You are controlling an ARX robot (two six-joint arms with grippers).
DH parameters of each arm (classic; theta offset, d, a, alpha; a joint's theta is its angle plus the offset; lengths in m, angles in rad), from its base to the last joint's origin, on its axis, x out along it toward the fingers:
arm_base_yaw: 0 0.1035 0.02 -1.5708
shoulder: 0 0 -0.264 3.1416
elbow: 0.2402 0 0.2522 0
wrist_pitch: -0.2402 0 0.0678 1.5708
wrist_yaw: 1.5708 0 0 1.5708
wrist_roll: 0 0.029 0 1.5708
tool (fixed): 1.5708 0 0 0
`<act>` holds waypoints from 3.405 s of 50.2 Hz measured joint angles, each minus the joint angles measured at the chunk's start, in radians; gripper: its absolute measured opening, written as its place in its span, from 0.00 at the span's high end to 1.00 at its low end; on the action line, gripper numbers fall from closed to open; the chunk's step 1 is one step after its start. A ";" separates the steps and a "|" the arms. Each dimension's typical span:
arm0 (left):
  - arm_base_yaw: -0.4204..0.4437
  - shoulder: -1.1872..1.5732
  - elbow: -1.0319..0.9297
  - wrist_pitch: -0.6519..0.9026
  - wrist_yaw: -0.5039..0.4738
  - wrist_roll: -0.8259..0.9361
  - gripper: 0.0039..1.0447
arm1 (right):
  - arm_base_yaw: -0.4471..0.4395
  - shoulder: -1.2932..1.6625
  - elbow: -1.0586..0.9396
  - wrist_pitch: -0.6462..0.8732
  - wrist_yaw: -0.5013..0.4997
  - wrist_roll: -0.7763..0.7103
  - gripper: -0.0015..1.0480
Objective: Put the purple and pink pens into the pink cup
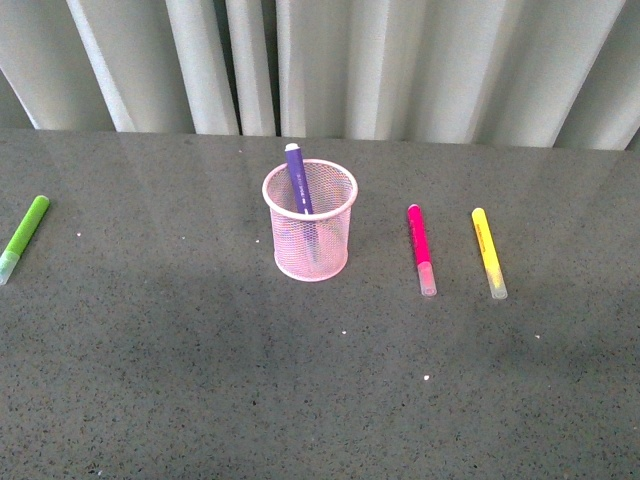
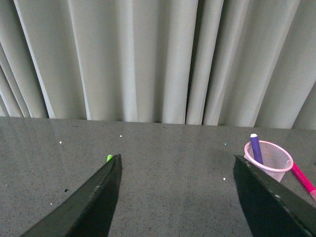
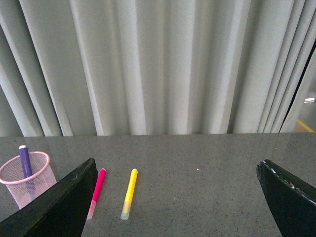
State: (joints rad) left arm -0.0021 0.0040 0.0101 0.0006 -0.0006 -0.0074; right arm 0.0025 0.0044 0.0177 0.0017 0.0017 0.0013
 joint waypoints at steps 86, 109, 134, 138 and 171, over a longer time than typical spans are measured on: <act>0.000 -0.001 0.000 0.000 0.000 0.002 0.06 | 0.047 1.806 0.859 0.363 0.049 0.101 0.07; 0.000 -0.001 0.000 0.000 0.000 0.003 0.06 | 0.259 2.090 1.114 0.294 0.119 0.150 0.07; 0.000 -0.001 0.000 0.000 0.000 0.002 0.06 | 0.327 2.264 1.281 0.232 0.159 0.264 0.07; 0.000 -0.001 0.000 0.000 0.000 0.003 0.06 | 0.327 2.274 1.277 0.239 0.162 0.269 0.07; 0.000 -0.001 0.000 0.000 0.000 0.003 0.06 | 0.316 2.330 1.232 0.280 0.136 0.311 0.07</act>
State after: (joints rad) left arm -0.0021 0.0032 0.0101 0.0006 -0.0002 -0.0048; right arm 0.3183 2.3344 1.2495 0.2813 0.1379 0.3122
